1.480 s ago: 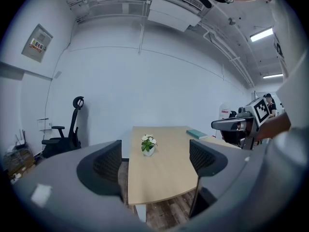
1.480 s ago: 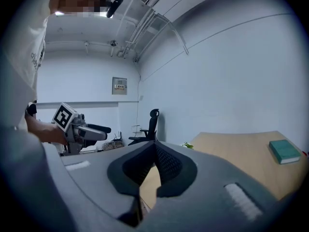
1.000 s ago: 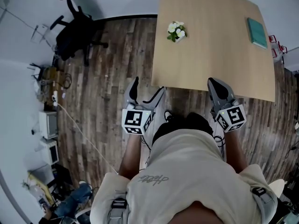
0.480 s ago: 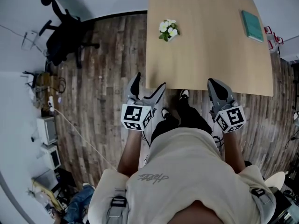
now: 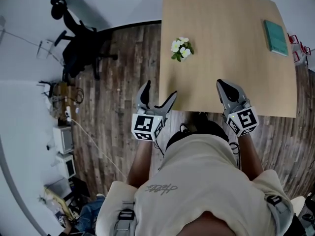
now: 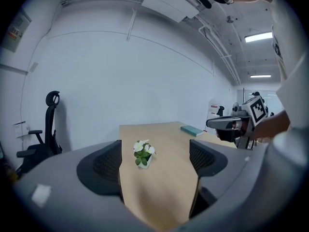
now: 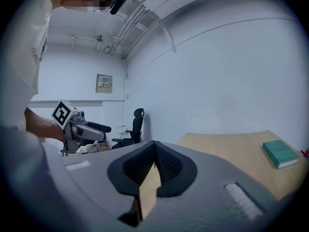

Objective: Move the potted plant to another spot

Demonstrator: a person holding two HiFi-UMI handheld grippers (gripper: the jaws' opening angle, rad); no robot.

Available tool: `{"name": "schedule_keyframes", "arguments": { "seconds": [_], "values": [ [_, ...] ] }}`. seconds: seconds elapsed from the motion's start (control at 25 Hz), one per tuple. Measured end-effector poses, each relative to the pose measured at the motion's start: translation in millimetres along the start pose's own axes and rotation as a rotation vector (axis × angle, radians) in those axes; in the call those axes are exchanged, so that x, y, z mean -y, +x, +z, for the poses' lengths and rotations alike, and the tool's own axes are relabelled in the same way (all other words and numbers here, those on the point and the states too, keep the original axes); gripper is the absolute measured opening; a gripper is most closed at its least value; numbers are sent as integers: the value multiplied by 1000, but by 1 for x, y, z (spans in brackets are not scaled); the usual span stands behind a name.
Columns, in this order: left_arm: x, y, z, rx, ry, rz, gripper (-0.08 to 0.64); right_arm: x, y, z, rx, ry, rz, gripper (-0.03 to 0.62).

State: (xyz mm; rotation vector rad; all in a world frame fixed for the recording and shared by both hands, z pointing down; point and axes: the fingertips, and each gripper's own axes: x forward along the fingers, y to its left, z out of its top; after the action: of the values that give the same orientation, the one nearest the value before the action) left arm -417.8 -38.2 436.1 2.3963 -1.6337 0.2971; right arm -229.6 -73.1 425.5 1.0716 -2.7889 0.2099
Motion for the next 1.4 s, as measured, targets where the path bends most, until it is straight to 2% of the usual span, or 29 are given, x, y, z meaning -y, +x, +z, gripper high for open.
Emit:
{"name": "schedule_keyframes", "arguments": {
  "seconds": [0.24, 0.36, 0.48, 0.6, 0.76, 0.96, 1.08, 1.4],
  "values": [
    [5, 36, 7, -31, 19, 20, 454, 36, 15, -5, -3, 12, 41, 3],
    [4, 53, 12, -43, 21, 35, 454, 51, 22, -8, -17, -14, 70, 3],
    [4, 71, 17, -46, -15, 37, 454, 69, 27, -12, -26, -20, 85, 3],
    [5, 87, 20, -53, -61, 33, 454, 85, 30, -14, -20, 19, 93, 2],
    [8, 101, 22, -80, -26, 37, 456, 101, 33, -17, -17, 64, 99, 2],
    [2, 109, 19, -104, -9, 34, 456, 99, 36, -27, -46, 83, 101, 3],
    [-5, 116, 11, -114, -14, 20, 456, 93, 43, -27, -53, 61, 102, 2],
    [-24, 134, -15, -142, -14, -39, 454, 81, 52, -14, -40, 97, 28, 3]
  ]
}}
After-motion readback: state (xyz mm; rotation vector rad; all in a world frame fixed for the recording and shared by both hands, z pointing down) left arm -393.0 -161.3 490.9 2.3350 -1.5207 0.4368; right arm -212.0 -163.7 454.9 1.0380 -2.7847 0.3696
